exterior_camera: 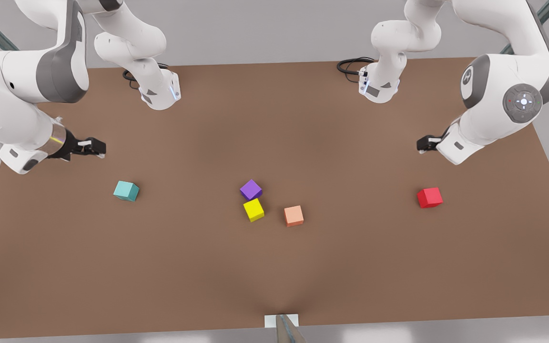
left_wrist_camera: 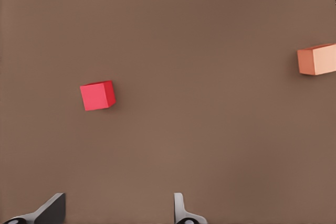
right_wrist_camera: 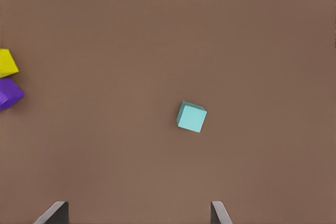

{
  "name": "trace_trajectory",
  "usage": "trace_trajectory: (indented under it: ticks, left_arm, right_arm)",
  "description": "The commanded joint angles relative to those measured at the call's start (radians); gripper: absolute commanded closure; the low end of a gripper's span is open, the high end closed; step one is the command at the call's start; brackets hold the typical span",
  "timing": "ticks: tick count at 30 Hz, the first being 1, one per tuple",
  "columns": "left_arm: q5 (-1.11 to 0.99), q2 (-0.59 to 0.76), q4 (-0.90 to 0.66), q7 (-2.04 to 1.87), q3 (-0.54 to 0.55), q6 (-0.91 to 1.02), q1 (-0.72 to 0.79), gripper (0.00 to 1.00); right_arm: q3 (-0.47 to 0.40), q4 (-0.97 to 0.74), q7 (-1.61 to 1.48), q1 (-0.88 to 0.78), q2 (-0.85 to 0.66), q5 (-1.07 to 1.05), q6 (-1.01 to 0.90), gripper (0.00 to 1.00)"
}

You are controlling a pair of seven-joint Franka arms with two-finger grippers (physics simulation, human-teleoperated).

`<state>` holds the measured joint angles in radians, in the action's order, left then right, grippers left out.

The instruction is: Pick up red wooden cube and pass to hand red wooden cube and place in blue wooden cube

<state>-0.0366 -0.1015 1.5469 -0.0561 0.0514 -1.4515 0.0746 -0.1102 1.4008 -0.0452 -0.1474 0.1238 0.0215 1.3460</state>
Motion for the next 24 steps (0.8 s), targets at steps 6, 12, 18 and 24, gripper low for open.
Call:
trace_trajectory:
  ticks: [6,12,18,24]
  left_arm:
    - [0.004,-0.113,-0.037,0.15,-0.087,-0.026,0.016,0.0]
    - [0.061,-0.356,0.001,0.269,-0.226,-0.405,-0.009,0.0]
    - [0.061,-0.38,0.174,0.266,-0.263,-0.642,-0.029,0.0]
    - [0.064,-0.415,0.245,0.266,-0.263,-0.705,-0.033,0.0]
  right_arm:
    - [0.003,0.007,-0.025,-0.003,0.002,0.005,0.05,0.0]
    - [0.004,0.012,-0.027,-0.004,0.004,0.005,0.048,0.0]
    - [0.004,0.015,-0.027,-0.004,0.004,0.005,0.044,0.0]
    - [0.004,0.015,-0.027,-0.006,0.008,0.005,0.042,0.0]
